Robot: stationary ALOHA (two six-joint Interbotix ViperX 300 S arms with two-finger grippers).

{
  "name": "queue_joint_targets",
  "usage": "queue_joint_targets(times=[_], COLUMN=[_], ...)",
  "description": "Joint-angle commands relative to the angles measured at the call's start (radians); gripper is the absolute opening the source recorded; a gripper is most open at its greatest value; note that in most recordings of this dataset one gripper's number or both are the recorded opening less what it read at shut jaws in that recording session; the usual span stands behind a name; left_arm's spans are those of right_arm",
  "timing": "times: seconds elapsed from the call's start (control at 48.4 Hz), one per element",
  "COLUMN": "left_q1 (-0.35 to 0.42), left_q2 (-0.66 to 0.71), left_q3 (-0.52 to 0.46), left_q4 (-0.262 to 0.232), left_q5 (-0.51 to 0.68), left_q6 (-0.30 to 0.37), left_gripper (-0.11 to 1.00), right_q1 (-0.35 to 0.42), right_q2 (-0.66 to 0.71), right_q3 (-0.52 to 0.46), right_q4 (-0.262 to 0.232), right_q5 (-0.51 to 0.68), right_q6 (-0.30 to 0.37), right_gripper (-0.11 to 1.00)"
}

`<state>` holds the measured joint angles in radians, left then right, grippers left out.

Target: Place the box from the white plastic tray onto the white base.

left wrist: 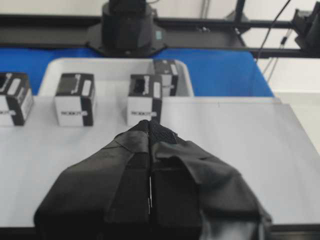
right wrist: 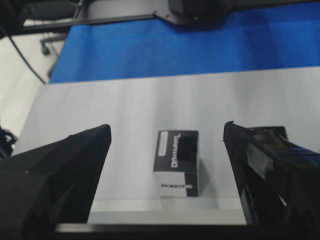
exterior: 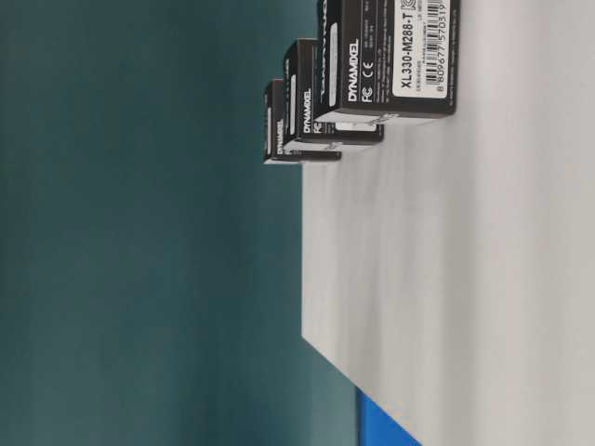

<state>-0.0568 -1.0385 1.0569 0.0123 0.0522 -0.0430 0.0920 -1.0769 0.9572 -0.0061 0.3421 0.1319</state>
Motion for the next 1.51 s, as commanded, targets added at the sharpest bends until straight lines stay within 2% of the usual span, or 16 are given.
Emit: queue_joint_targets(times=[0.0, 0.661, 1.053, 1.486], left_q1=[0.002, 0.003, -0.003, -0.002], left_q2=[0.005, -0.026, -0.046, -0.006], left_q3=[-0.011, -0.003, -0.005, -0.055], left_q4=[0.003, 0.005, 0.005, 0.008], left_q5=[-0.006, -0.005, -0.003, -0.021], left_q6=[0.002, -0.003, 0.011, 0.089], left_gripper=[-0.07, -0.07, -0.07, -0.07], right_q1=[0.002, 0.002, -0.009, -0.012], right_q2=[-0.002, -0.026, -0.115, -0.184], right_q3=[-0.005, 0.031, 0.097, 0.118], right_q4=[0.003, 0.015, 0.015, 0.015], right_q5=[-0.018, -0.017, -0.014, -0.028], right_q6=[0.002, 0.002, 0.002, -0.012], right_gripper=[0.90, 0.90, 0.90, 0.90])
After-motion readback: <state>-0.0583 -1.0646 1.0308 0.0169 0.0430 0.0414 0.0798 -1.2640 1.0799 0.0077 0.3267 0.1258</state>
